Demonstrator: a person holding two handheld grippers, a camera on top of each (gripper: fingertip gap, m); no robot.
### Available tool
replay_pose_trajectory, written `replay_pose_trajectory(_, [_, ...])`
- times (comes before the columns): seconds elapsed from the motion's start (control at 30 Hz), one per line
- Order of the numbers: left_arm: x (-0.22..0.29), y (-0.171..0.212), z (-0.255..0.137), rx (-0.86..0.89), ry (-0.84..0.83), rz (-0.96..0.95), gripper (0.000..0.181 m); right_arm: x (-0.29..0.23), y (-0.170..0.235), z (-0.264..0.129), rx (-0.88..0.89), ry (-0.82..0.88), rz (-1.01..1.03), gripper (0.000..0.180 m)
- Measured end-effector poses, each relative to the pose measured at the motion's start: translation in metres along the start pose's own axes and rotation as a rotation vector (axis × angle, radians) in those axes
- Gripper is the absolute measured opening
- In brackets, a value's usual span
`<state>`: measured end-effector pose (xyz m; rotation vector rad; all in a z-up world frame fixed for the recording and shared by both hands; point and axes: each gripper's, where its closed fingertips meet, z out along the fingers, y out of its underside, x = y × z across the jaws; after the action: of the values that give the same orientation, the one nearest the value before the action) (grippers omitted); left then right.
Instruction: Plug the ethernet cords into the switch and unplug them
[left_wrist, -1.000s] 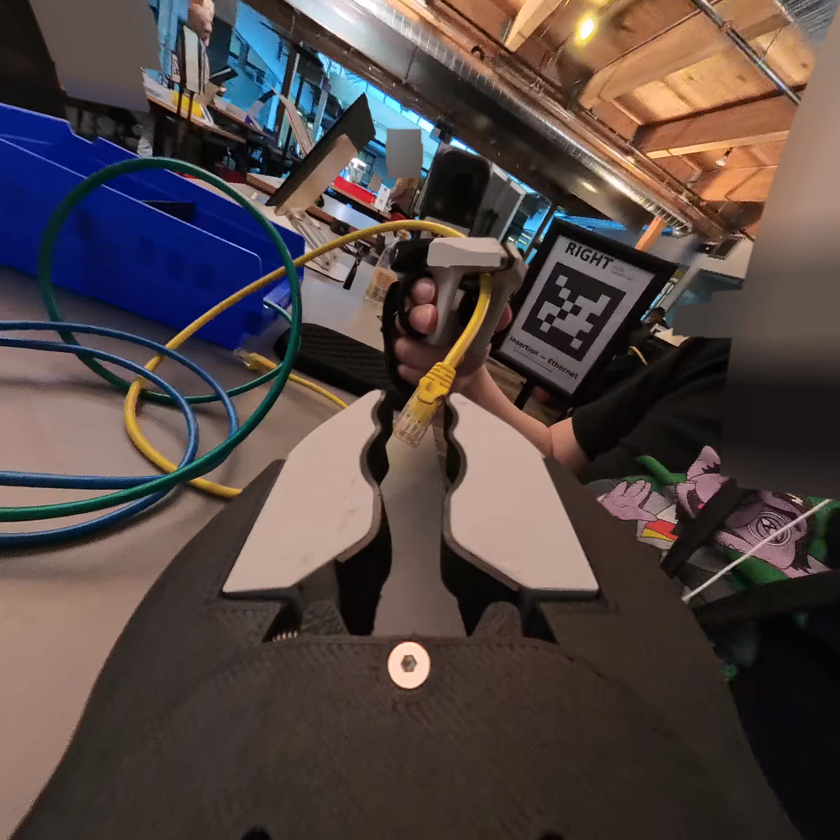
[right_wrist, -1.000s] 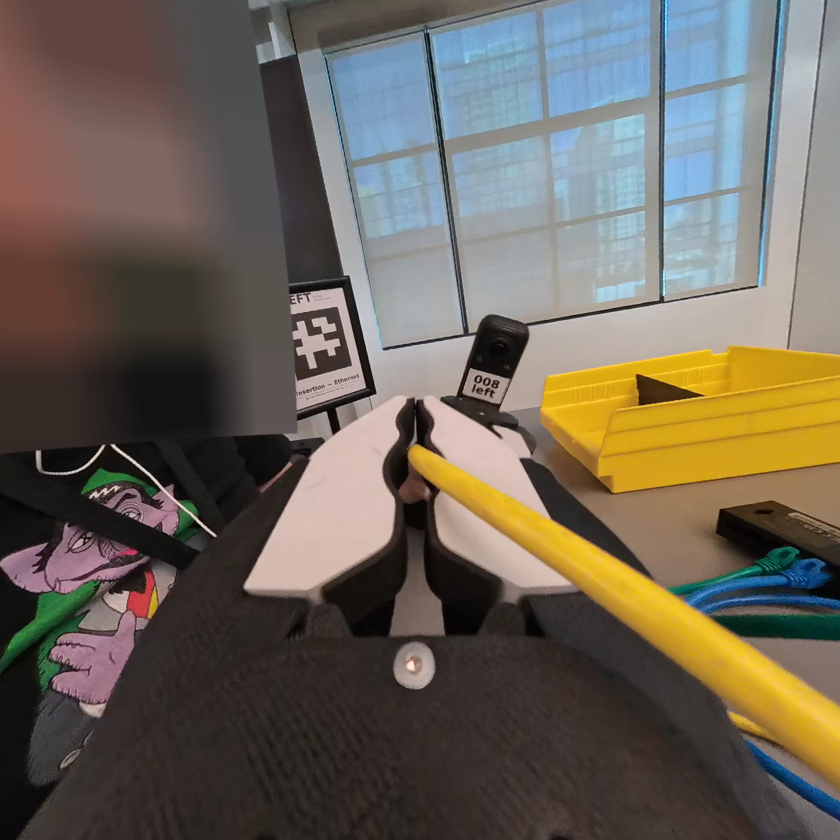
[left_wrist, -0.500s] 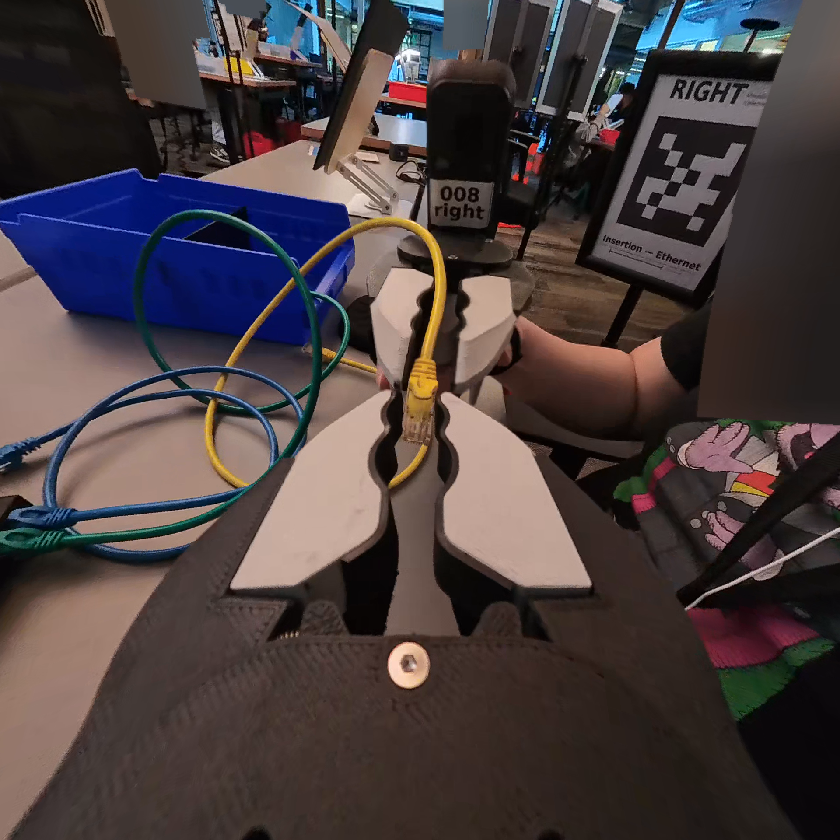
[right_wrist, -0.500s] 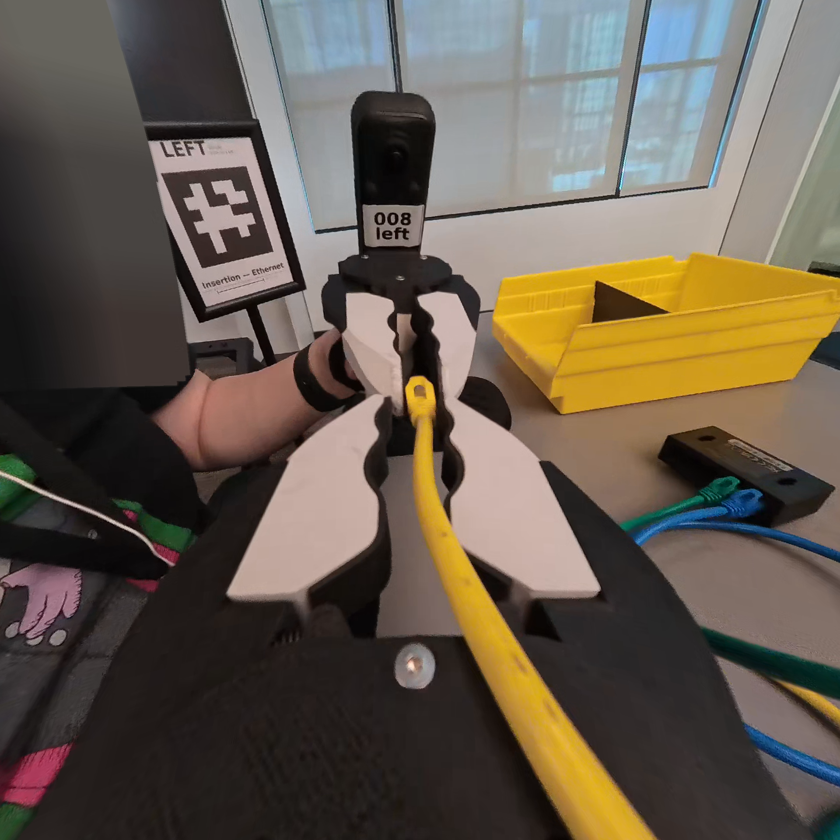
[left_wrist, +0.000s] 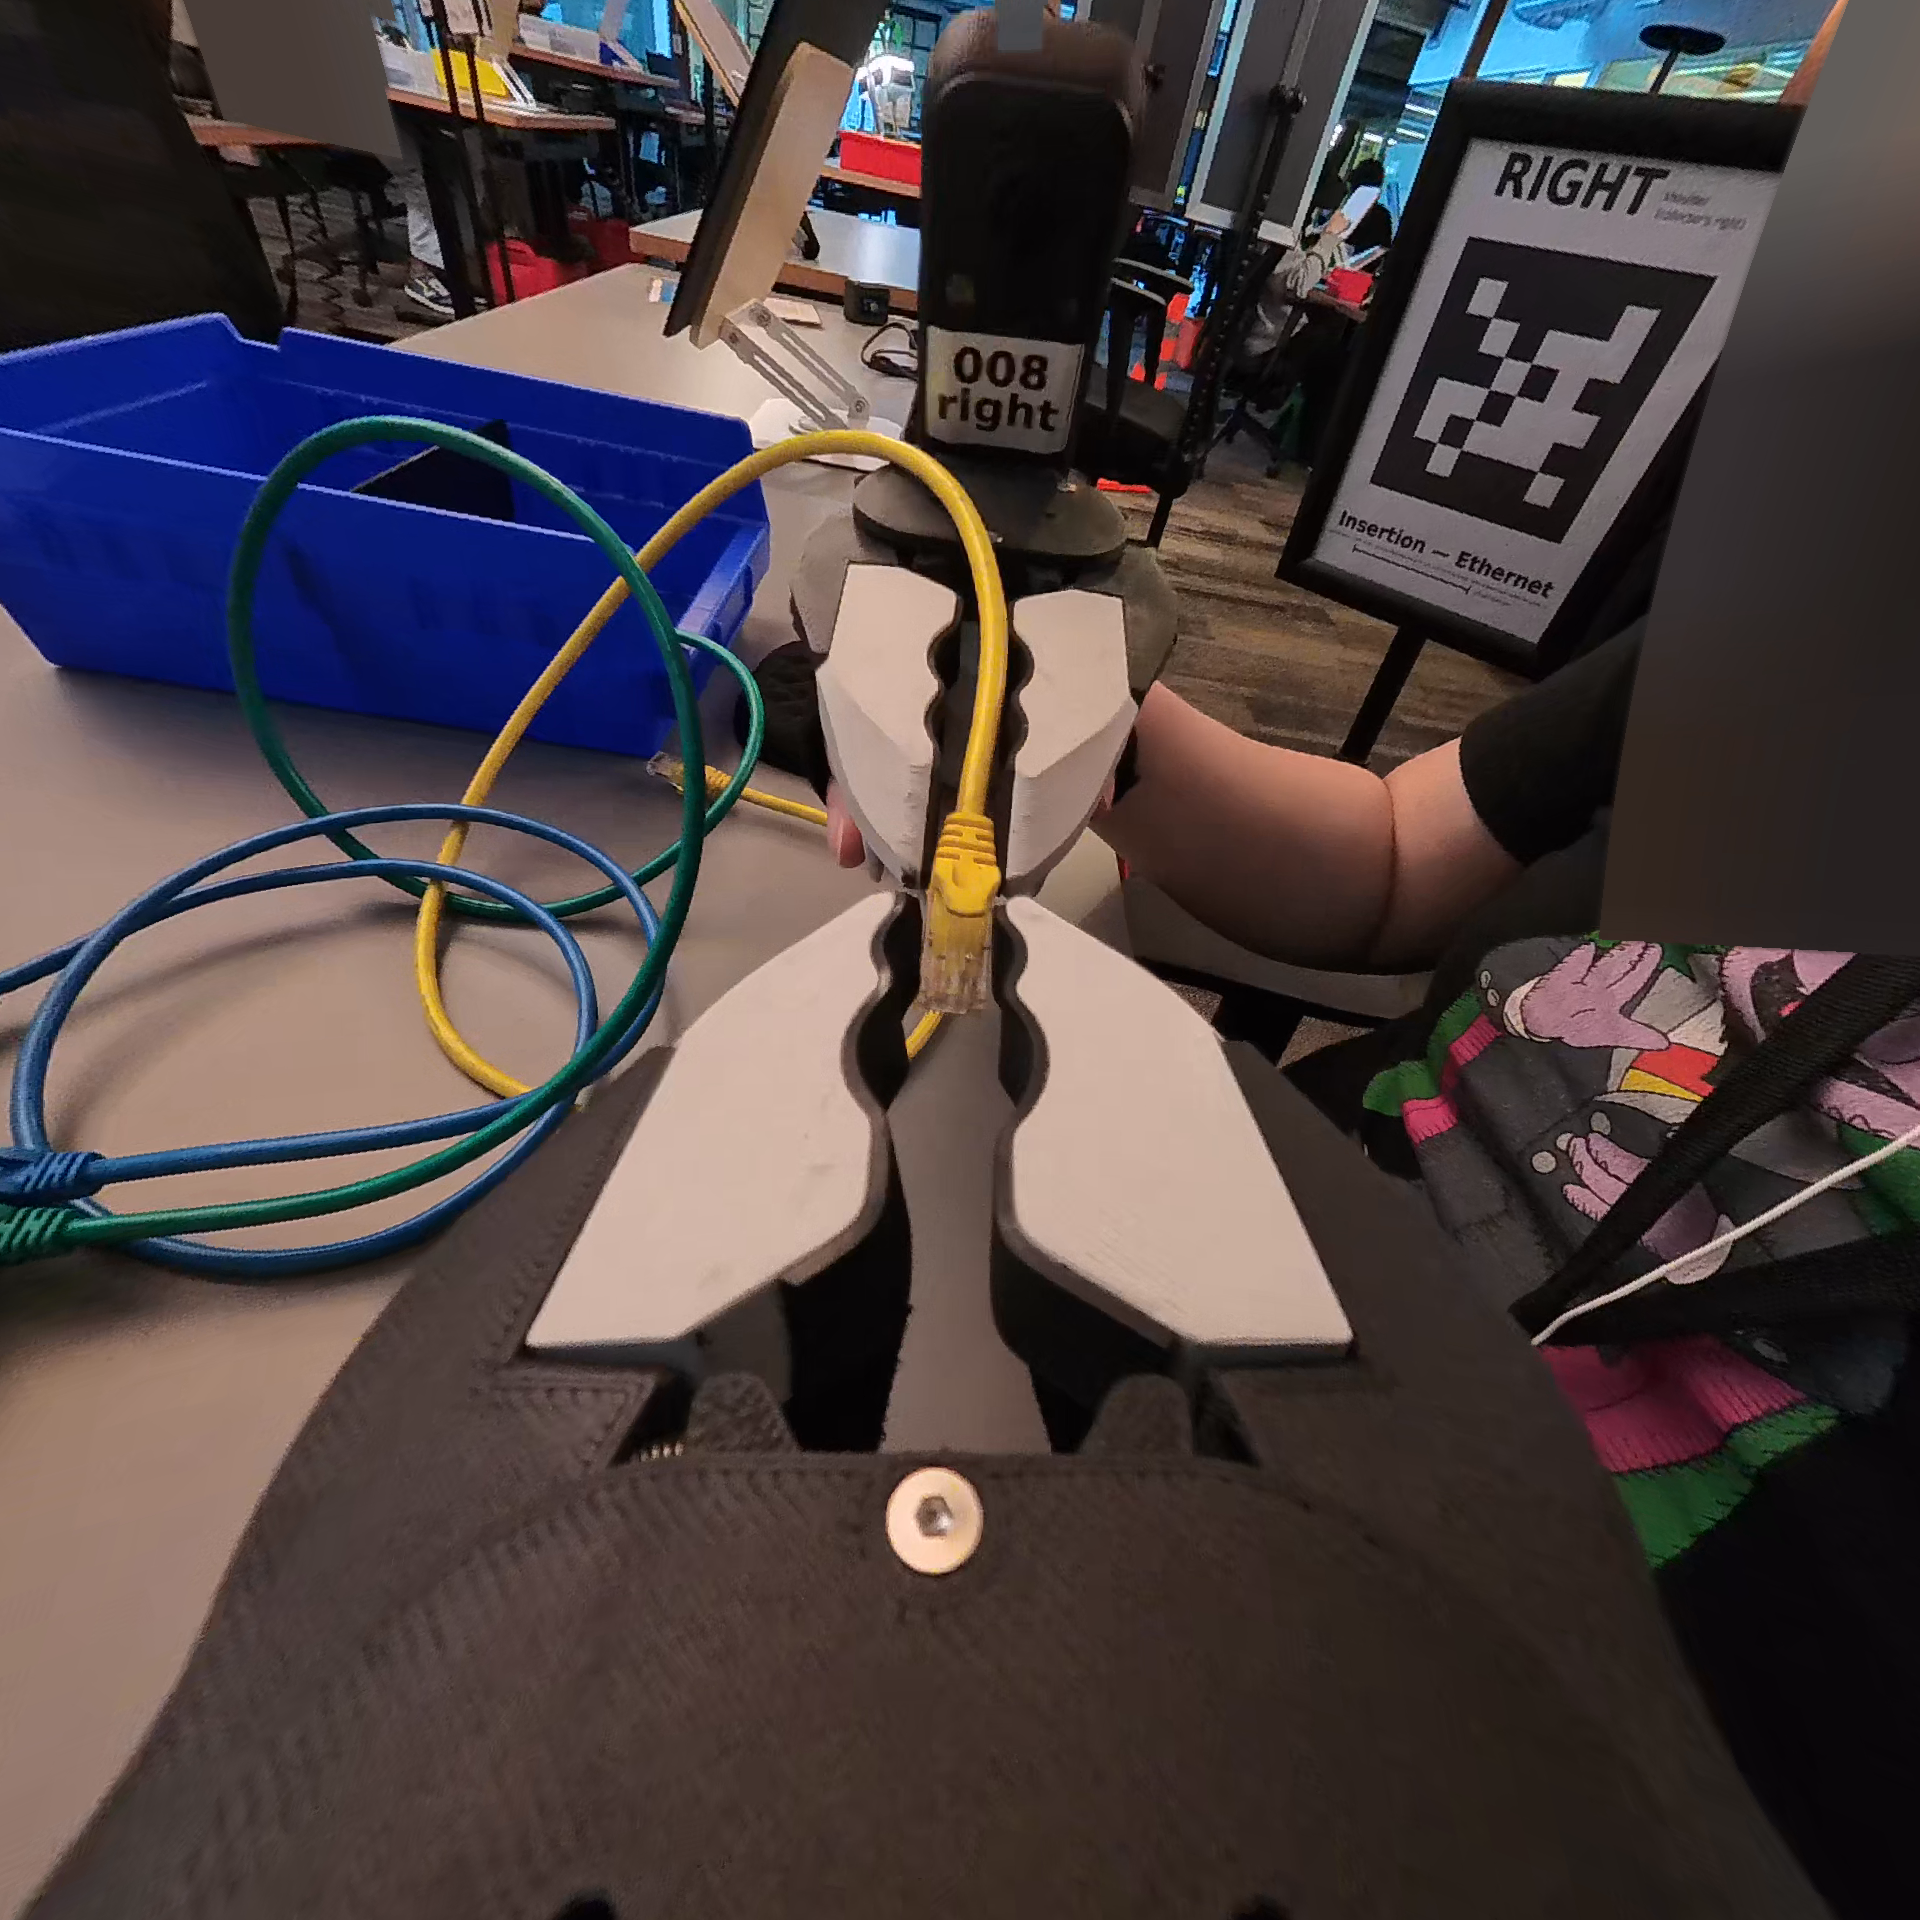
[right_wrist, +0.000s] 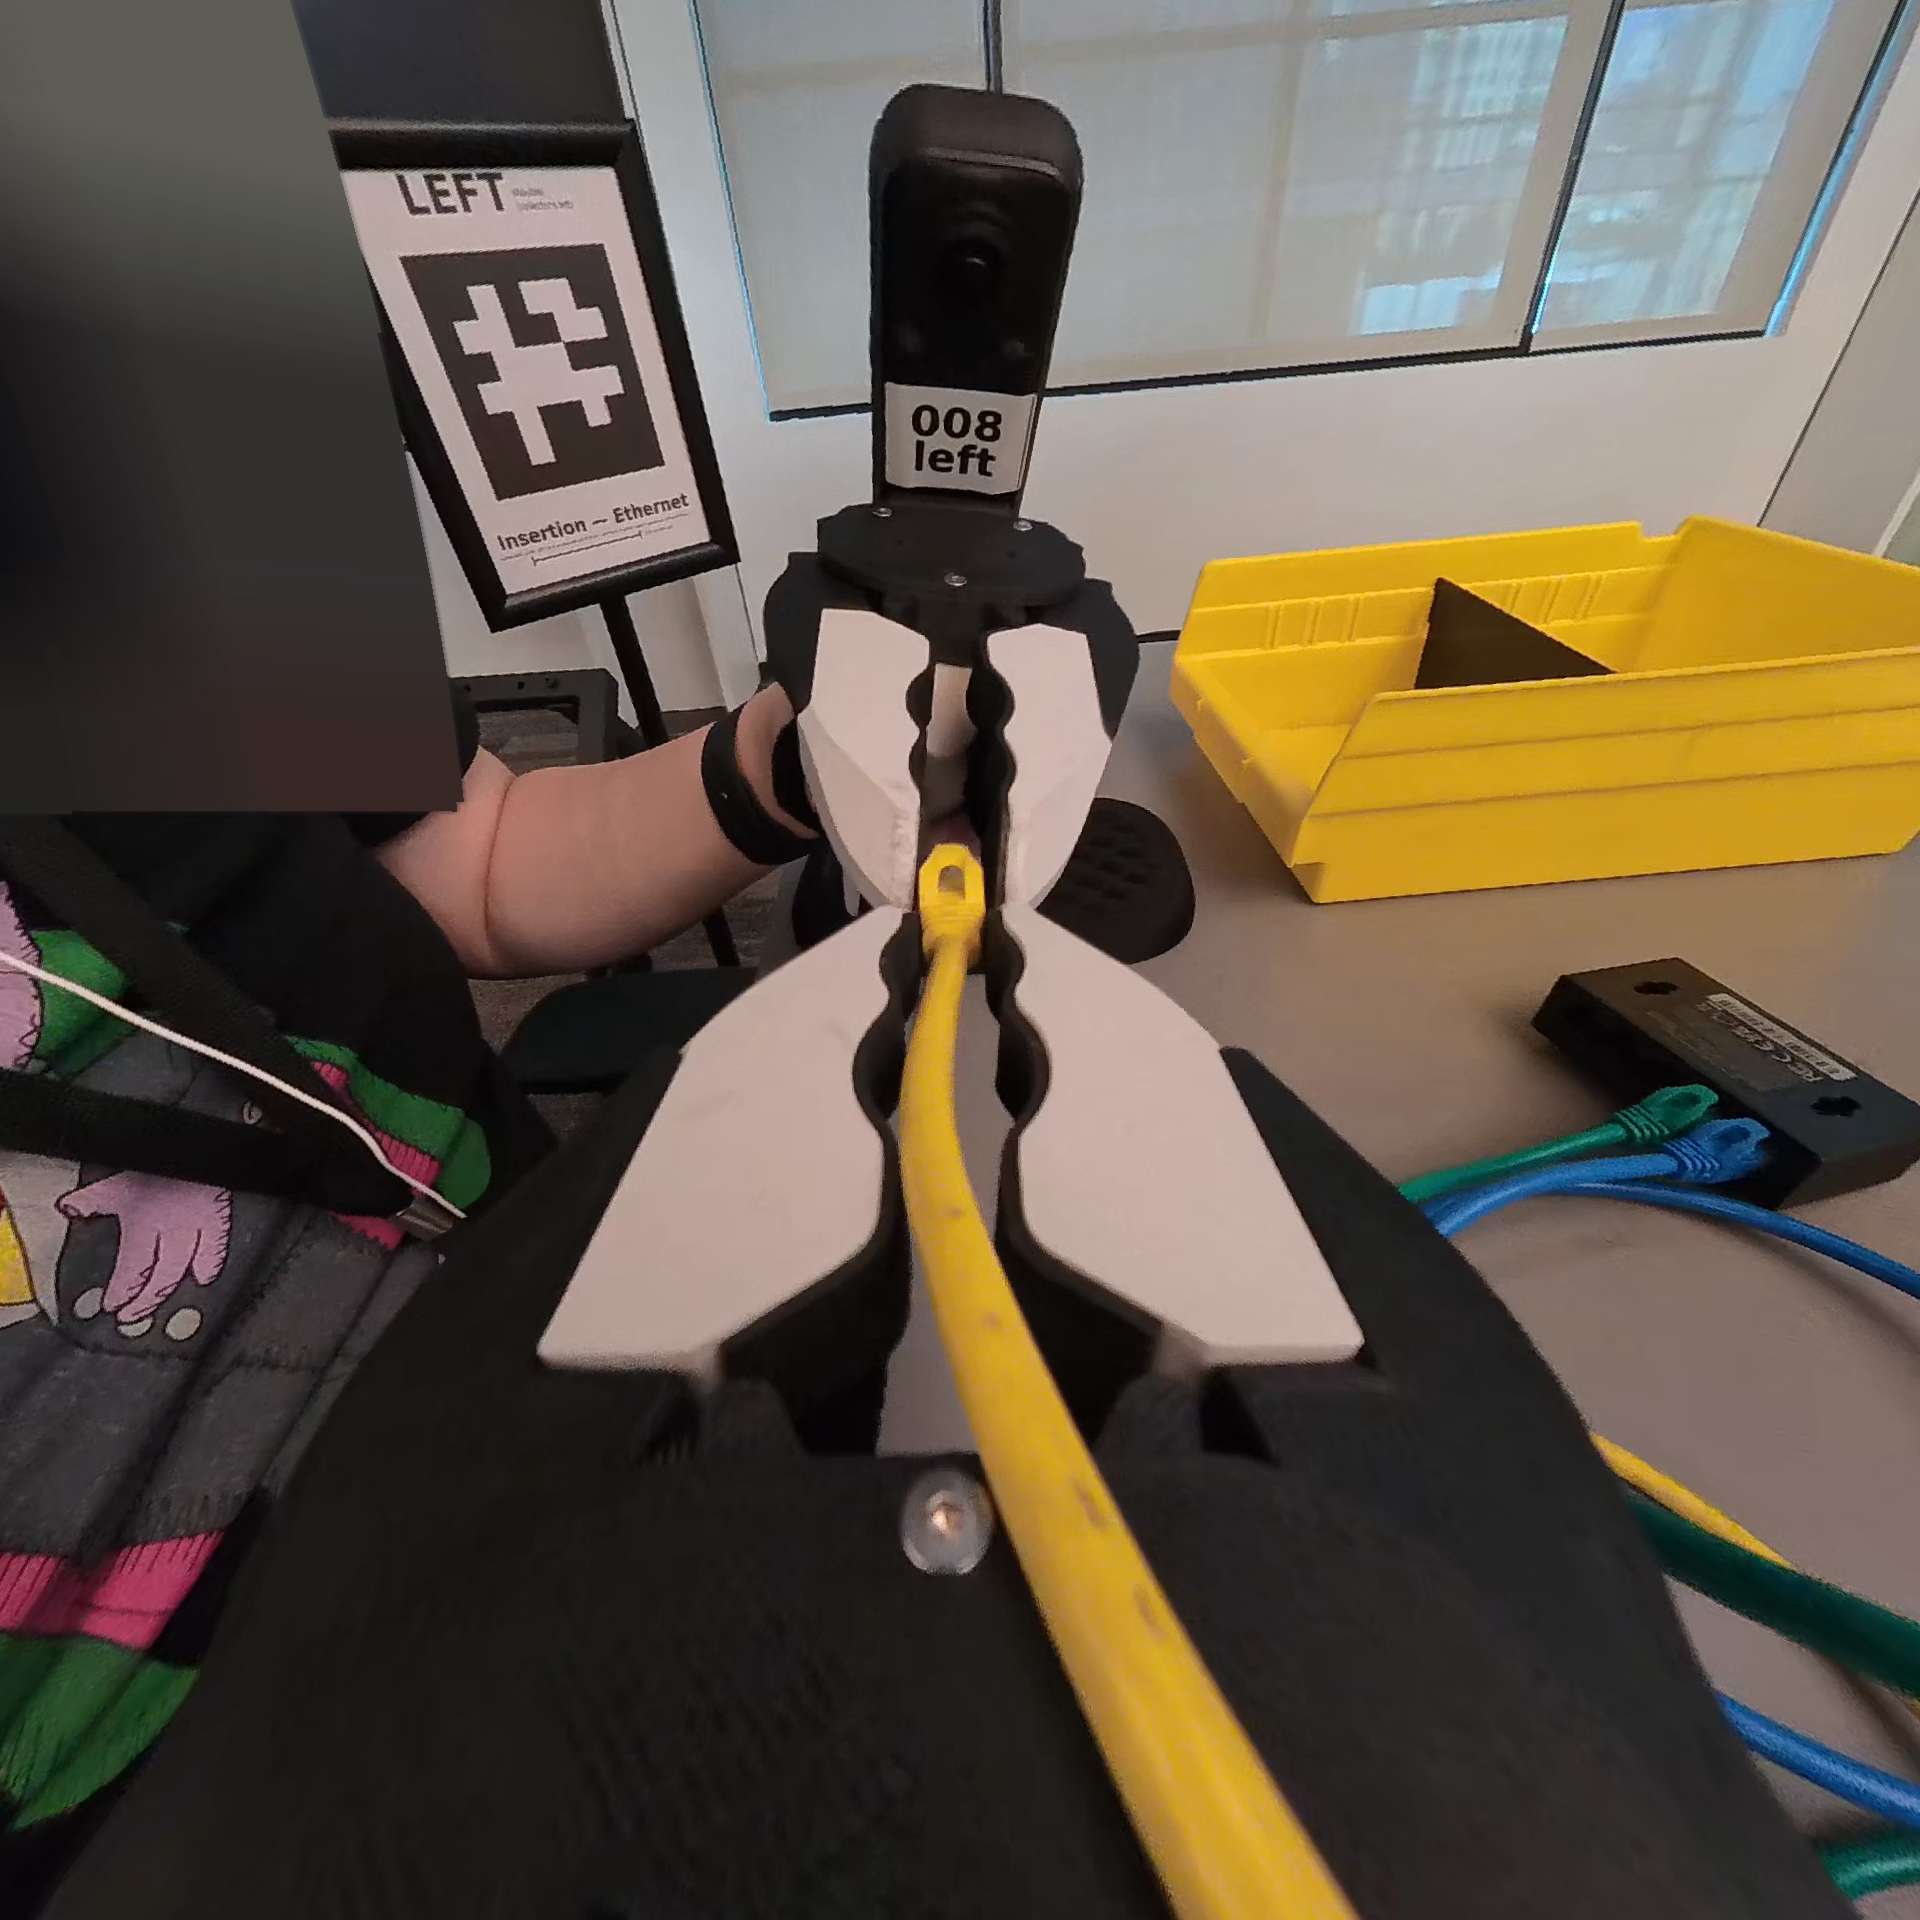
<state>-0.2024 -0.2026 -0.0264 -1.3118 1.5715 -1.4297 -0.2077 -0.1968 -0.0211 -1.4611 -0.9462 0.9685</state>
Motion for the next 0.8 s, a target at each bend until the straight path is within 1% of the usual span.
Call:
replay_pose_trajectory(0.3, [-0.002,0.002,0.001,-0.011,-0.008,-0.011,0.012,0.001,0.004,0.0,-0.007,-0.001,-0.01,0.013])
replay_pose_trajectory(0.47, [0.003,0.003,0.003,-0.028,0.017,-0.015,0.012,-0.002,0.005,-0.002,-0.001,-0.014,0.017,0.013])
replay_pose_trajectory(0.63, [-0.012,0.006,0.002,-0.065,-0.052,0.006,0.013,0.008,0.009,-0.003,-0.005,0.08,-0.033,0.012])
replay_pose_trajectory(0.67, [-0.02,0.004,-0.003,-0.08,-0.096,0.023,0.017,0.011,0.01,-0.004,-0.005,0.109,-0.043,0.012])
replay_pose_trajectory(0.73, [-0.051,-0.009,-0.022,-0.088,-0.247,0.061,0.043,0.017,0.013,-0.007,-0.008,0.151,-0.051,0.012])
replay_pose_trajectory(0.77, [-0.07,-0.018,-0.034,-0.092,-0.325,0.083,0.053,0.018,0.015,-0.009,-0.012,0.158,-0.053,0.012])
replay_pose_trajectory(0.8, [-0.091,-0.026,-0.043,-0.12,-0.389,0.107,0.059,0.018,0.016,-0.01,-0.011,0.16,-0.058,0.012])
